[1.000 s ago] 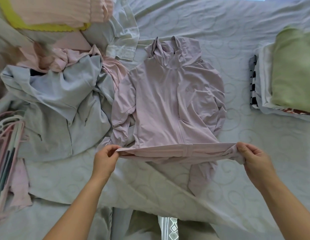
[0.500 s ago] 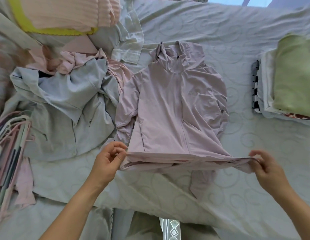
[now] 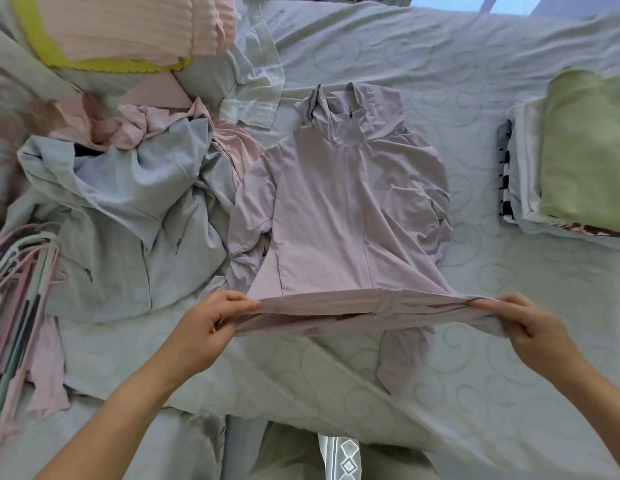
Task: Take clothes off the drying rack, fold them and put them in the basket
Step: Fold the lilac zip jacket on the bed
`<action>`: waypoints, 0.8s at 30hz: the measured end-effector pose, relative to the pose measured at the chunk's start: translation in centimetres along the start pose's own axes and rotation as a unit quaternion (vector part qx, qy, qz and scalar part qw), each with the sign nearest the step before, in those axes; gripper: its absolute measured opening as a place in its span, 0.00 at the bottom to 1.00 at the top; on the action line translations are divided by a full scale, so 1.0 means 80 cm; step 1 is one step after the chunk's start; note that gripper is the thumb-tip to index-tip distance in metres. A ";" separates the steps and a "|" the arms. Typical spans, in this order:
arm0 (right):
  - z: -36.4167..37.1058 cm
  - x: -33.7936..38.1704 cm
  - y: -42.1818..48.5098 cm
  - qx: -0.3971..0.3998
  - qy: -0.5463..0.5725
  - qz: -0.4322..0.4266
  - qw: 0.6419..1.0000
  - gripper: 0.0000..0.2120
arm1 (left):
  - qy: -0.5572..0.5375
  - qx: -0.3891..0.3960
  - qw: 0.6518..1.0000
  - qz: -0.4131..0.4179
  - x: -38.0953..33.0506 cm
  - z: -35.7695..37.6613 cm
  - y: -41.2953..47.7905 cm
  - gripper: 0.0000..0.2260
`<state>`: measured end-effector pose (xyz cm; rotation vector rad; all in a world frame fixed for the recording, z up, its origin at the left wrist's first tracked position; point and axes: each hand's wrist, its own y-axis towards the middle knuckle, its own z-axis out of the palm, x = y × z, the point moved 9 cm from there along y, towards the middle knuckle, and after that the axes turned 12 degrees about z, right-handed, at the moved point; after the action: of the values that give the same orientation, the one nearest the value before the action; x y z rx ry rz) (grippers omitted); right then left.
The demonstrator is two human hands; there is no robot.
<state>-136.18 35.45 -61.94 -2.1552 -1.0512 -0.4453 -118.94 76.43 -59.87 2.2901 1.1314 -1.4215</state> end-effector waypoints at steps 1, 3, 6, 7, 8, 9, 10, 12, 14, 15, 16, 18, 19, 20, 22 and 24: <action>0.002 -0.001 0.000 0.004 -0.009 -0.003 1.000 0.36 | 0.009 0.000 1.000 -0.003 0.001 -0.001 0.000 0.24; 0.007 -0.003 0.001 0.012 -0.031 -0.008 0.999 0.38 | 0.023 -0.003 1.000 -0.008 0.001 -0.005 0.001 0.27; 0.015 -0.006 0.004 0.028 -0.053 -0.011 0.998 0.39 | 0.013 -0.020 1.000 -0.020 0.003 -0.010 0.002 0.28; 0.016 -0.006 0.005 0.030 -0.051 -0.014 0.998 0.38 | 0.010 -0.027 0.999 -0.026 0.007 -0.012 0.001 0.29; 0.015 -0.006 0.006 0.030 -0.045 -0.014 0.998 0.36 | 0.009 -0.033 0.999 -0.036 0.011 -0.014 0.000 0.31; 0.014 -0.006 0.008 0.025 -0.037 -0.015 0.999 0.33 | 0.009 -0.038 0.998 -0.052 0.018 -0.016 -0.002 0.32; 0.012 -0.004 0.009 0.021 -0.029 -0.017 0.999 0.30 | 0.013 -0.041 0.997 -0.065 0.024 -0.018 -0.004 0.31; 0.009 0.005 0.008 0.015 -0.008 -0.020 1.000 0.28 | 0.031 -0.044 0.996 -0.078 0.027 -0.021 -0.005 0.26; 0.010 0.011 0.007 0.005 0.010 -0.019 1.000 0.27 | 0.065 -0.041 0.995 -0.063 0.020 -0.021 -0.002 0.22; 0.012 0.013 0.008 -0.001 0.017 -0.016 1.000 0.27 | 0.075 -0.039 0.995 -0.054 0.017 -0.021 -0.001 0.22; 0.009 0.012 0.009 -0.005 0.028 -0.005 1.000 0.26 | 0.074 -0.036 0.996 -0.045 0.012 -0.016 0.001 0.21; 0.007 0.012 0.008 -0.008 0.062 0.017 0.998 0.22 | 0.072 -0.040 0.996 -0.039 0.006 -0.012 0.004 0.21; 0.005 0.013 0.007 -0.004 0.093 0.033 0.995 0.17 | 0.073 -0.047 0.996 -0.036 0.004 -0.012 0.006 0.22; 0.006 0.012 0.008 0.002 0.137 0.058 0.989 0.10 | 0.072 -0.055 0.995 -0.033 0.002 -0.012 0.008 0.23; 0.008 -0.001 0.011 -0.018 0.199 0.098 0.975 0.11 | 0.043 -0.094 0.994 -0.047 0.007 -0.017 0.008 0.25; 0.011 -0.017 0.011 -0.047 0.178 0.120 0.976 0.15 | 0.027 -0.163 0.984 -0.068 0.014 -0.029 0.006 0.24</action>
<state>-136.35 34.97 -63.72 -2.1448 -0.5756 -0.7432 -116.82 77.93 -59.70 2.0645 1.4418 -1.1216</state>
